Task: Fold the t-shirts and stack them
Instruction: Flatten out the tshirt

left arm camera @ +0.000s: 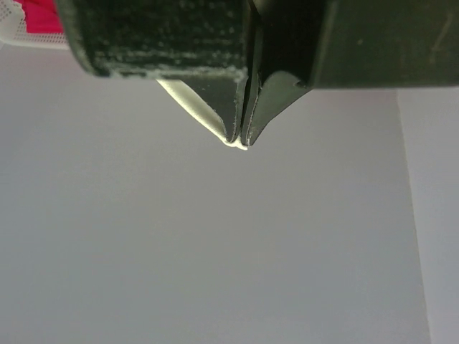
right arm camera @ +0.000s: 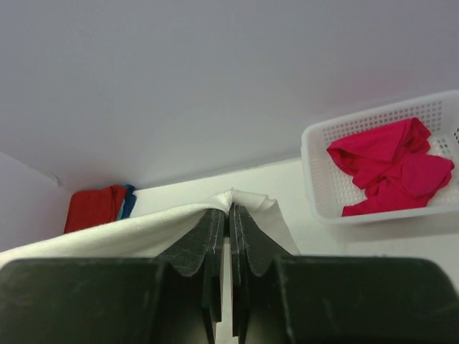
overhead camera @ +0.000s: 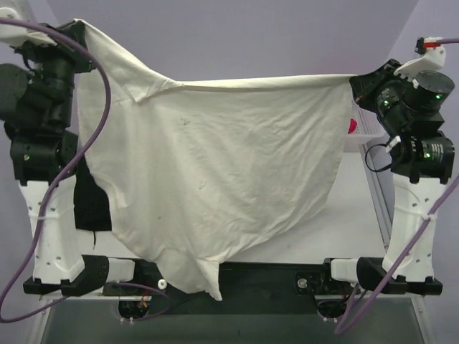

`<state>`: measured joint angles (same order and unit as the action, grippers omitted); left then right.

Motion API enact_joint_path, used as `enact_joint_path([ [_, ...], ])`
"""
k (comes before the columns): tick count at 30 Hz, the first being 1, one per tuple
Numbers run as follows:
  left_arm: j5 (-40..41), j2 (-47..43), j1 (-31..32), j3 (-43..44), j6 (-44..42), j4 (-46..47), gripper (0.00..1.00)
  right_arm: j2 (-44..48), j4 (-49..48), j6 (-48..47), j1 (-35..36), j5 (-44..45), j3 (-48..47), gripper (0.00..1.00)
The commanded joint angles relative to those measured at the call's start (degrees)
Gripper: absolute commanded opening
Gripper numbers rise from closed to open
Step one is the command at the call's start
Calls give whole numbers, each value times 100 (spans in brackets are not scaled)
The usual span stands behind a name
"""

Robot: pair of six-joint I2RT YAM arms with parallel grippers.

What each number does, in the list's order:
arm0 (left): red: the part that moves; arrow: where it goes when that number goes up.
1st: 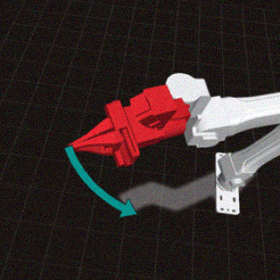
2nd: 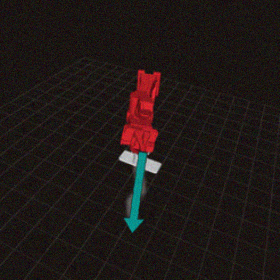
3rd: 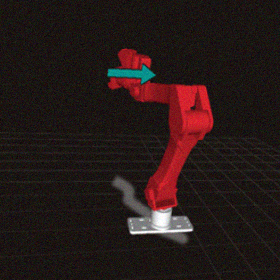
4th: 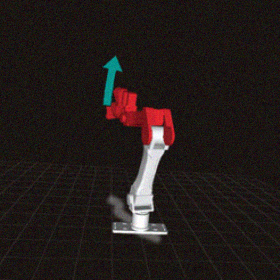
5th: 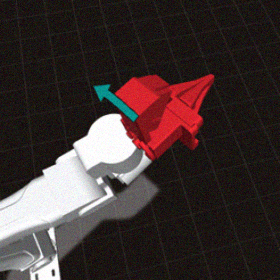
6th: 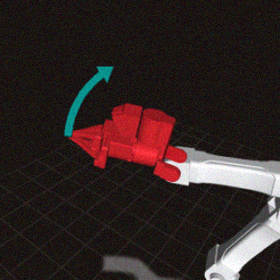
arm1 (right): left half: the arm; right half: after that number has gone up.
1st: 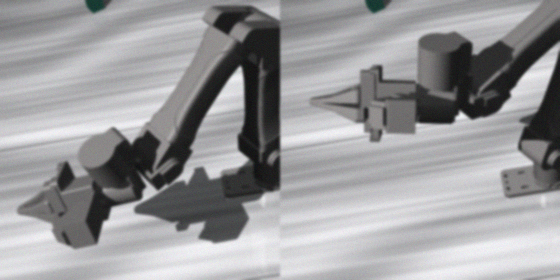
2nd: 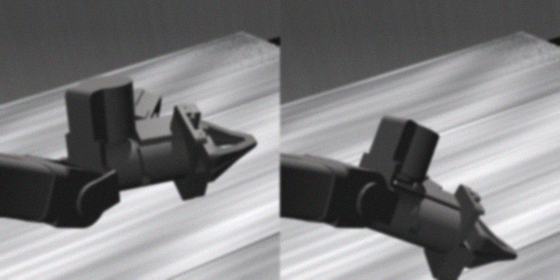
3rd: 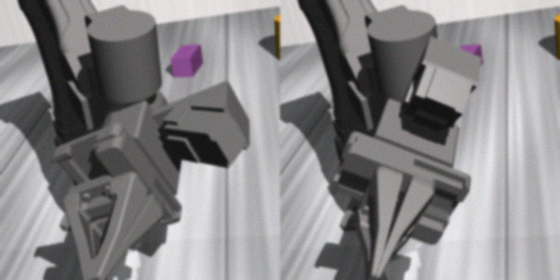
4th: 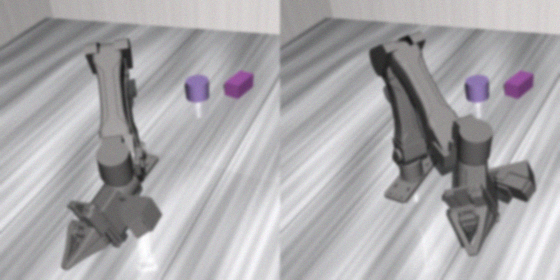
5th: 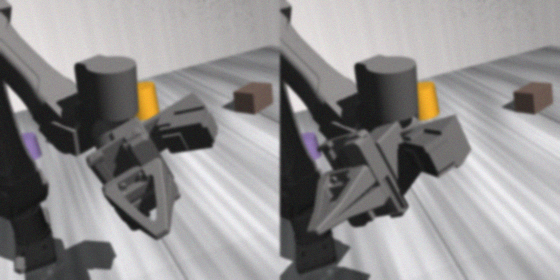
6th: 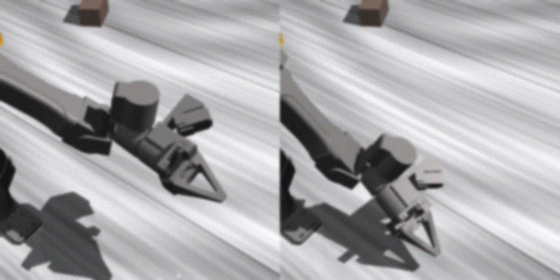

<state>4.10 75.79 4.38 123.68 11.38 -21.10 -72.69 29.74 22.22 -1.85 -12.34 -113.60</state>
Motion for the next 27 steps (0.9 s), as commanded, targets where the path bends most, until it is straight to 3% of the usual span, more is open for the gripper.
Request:
enact_joint_path([
  [1,109,435,-60,-221,57,493,0,-429,-539,134,-18,-40,250,0],
  [8,-119,1709,-69,-20,505,818,0,-1484,-662,20,-52,-76,-117,0],
  [16,-708,4073,-253,3335,706,123,0,-2846,-680,230,-650,-769,-1900,0],
  [22,-832,3268,-324,2515,753,748,0,-2594,-1084,573,-1265,-1393,-1833,0],
  [25,-805,2539,-324,1577,568,721,0,-2120,-1277,626,-1380,-1657,-992,0],
  [27,-858,1874,-315,899,506,739,0,-1621,-1618,661,-1371,-1841,202,0],
])
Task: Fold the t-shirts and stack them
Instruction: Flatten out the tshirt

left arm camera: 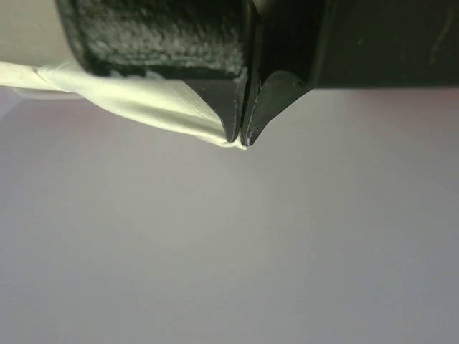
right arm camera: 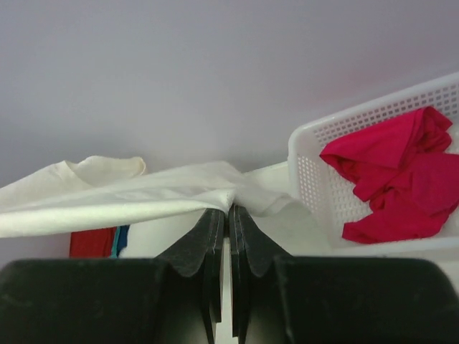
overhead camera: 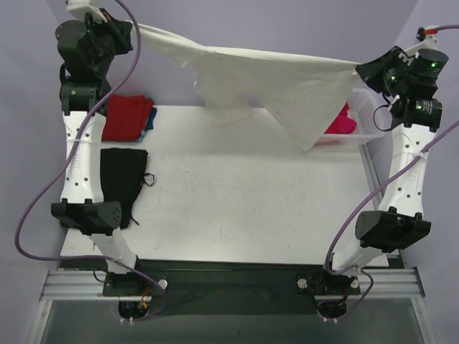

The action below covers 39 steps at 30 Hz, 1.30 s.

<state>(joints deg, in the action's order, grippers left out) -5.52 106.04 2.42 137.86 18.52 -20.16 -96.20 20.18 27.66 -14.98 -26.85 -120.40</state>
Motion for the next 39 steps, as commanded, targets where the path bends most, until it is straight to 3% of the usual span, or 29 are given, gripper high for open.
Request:
enact_joint_path([
  [1,95,-1391,-101,-880,-296,628,0,909,-795,186,-66,-452,1330,0],
  [6,507,-3391,-48,-4465,-385,602,0,1883,-1087,284,258,-304,4404,0],
  [8,1032,-4009,-31,-5633,-271,374,0,2070,-912,275,636,-84,5024,0],
  [9,1218,-4552,-22,-6648,-131,260,0,2140,-546,249,785,64,5218,0],
  [12,1781,-5563,-30,-8207,360,-590,0,2307,-104,406,1094,285,6148,0],
  [16,2081,-6515,-22,-9143,1028,-1487,0,2764,397,775,1226,1048,7029,0],
  [20,2003,-6877,-22,-9462,1320,-2131,0,2940,1546,1205,1217,2093,7101,0],
  [25,2099,-6807,189,-9348,1566,-2527,0,3107,2252,1768,1217,3062,7179,0],
  [39,1801,-6693,207,-8891,2945,-4265,0,3143,2938,2015,1208,3133,7681,0],
])
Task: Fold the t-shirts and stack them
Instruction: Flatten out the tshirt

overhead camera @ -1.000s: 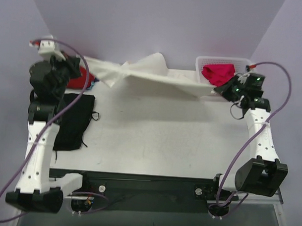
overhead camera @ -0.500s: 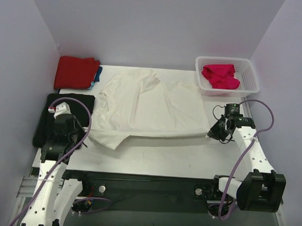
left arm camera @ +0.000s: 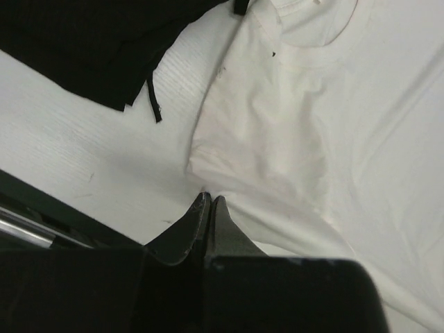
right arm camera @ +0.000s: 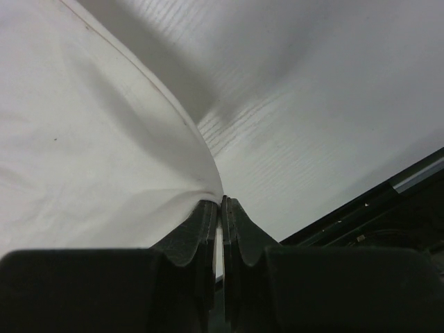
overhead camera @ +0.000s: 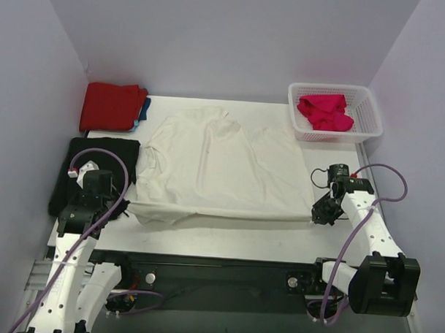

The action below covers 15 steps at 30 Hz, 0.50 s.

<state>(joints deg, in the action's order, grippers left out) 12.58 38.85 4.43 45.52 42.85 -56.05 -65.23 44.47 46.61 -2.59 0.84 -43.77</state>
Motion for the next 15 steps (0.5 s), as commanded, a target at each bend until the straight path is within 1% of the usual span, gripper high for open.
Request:
enact_joint_path([
  [1,-158,52,6,405,609,-801,0,46,554,138,-22,347,17,0],
  [5,-493,341,6,580,830,-1328,0,37,835,138,-31,189,70,0],
  [9,-590,667,-3,783,629,-1785,0,-112,1055,173,-40,153,123,0],
  [12,-897,896,-3,757,558,-2049,0,-183,1239,243,-31,197,149,0],
  [15,-871,993,-3,792,593,-2435,0,-86,1503,383,-57,250,176,0],
])
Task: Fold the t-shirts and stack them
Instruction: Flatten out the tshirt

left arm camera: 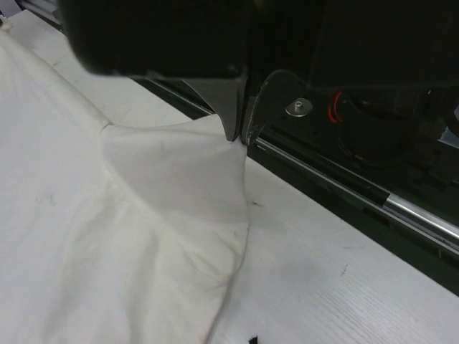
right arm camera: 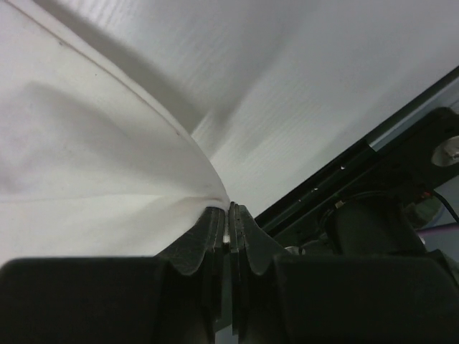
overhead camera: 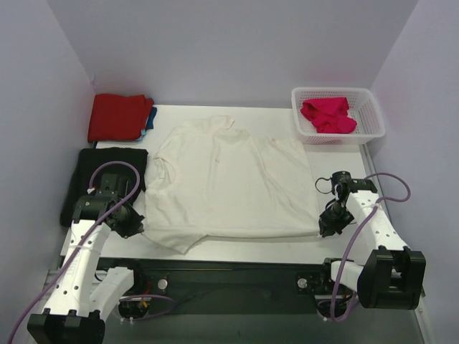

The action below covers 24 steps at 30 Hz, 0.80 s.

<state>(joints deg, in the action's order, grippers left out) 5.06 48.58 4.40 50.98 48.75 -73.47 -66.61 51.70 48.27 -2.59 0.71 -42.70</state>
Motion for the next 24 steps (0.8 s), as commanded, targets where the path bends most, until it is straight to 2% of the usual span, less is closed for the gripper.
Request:
enact_joint_path([
  [1,-58,38,-18,263,29,-790,0,69,850,261,-57,333,69,0],
  [2,-49,73,-19,281,55,-870,0,78,972,305,-57,403,77,0],
  [4,-101,108,-10,272,99,-1002,0,60,1087,358,-57,500,51,7],
  [8,-268,204,-27,193,196,-1108,0,95,1342,429,-57,684,-10,11],
  [11,-488,292,-36,114,126,-1099,10,104,1474,385,-57,729,-89,26],
  [12,-628,310,-62,96,108,-1125,21,104,1500,359,-57,737,-116,37],
  [13,-664,328,-62,79,82,-1152,25,139,1562,350,-40,755,-177,40],
  [16,-664,328,-106,201,55,-1406,39,288,1728,358,-31,887,-300,44],
  [21,-550,144,-115,623,143,-1688,41,315,1712,306,4,1256,-871,44],
  [24,-409,126,-106,712,135,-1408,41,228,1221,-43,4,1160,-1213,44],
])
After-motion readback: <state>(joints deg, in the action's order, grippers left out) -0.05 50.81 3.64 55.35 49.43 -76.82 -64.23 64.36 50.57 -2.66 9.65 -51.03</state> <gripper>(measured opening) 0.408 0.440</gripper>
